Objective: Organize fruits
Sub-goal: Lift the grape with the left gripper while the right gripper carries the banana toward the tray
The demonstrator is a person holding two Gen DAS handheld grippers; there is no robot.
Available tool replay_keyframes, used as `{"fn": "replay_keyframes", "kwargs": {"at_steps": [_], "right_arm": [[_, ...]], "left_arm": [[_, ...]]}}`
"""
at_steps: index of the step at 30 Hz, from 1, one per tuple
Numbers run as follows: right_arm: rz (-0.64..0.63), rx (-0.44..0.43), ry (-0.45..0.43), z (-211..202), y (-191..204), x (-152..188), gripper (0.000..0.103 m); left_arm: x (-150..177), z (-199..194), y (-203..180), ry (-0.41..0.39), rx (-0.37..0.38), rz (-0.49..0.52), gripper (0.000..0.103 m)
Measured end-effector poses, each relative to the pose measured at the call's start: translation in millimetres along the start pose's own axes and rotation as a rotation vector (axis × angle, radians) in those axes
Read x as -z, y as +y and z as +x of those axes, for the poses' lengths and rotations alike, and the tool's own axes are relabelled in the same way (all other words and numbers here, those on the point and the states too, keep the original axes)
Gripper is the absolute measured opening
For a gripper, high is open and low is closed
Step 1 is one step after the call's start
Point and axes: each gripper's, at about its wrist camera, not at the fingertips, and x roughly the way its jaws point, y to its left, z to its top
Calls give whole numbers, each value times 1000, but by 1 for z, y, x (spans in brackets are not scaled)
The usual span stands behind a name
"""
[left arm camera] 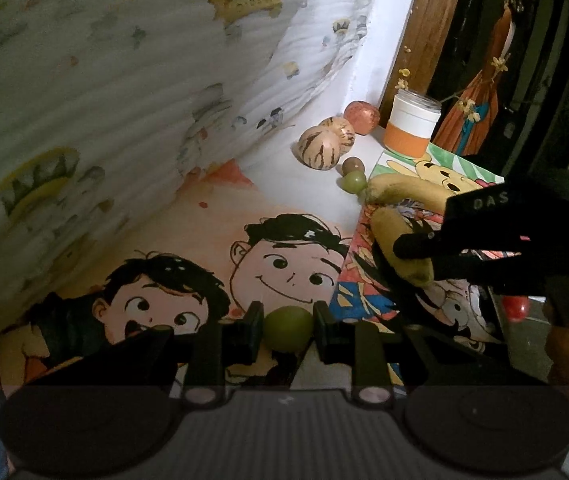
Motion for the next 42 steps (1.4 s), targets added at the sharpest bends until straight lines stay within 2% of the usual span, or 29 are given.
{"fn": "replay_keyframes", "kwargs": {"at_steps": [11,19,24,33,38,42], "right_arm": [[53,-63,8,-19,-7,23,31],[-98,8,8,-26,8,34,31],[-184,53,-2,-24,18,38,32],[-231,77,-6,-13,25,41,35],[-251,82,-13,-10,27,41,35],[-277,95,-22,-10,29,43,33]], "left_arm": [[4,-14,-1,-2,10,-14,29],[14,-18,-1,20,10,9,29],[17,-20,0,7,23,27,30],[23,-24,3,-16,47,48,32],[28,-26,-2,-29,47,84,40],[28,-24,-6,-28,31,111,37]]}}
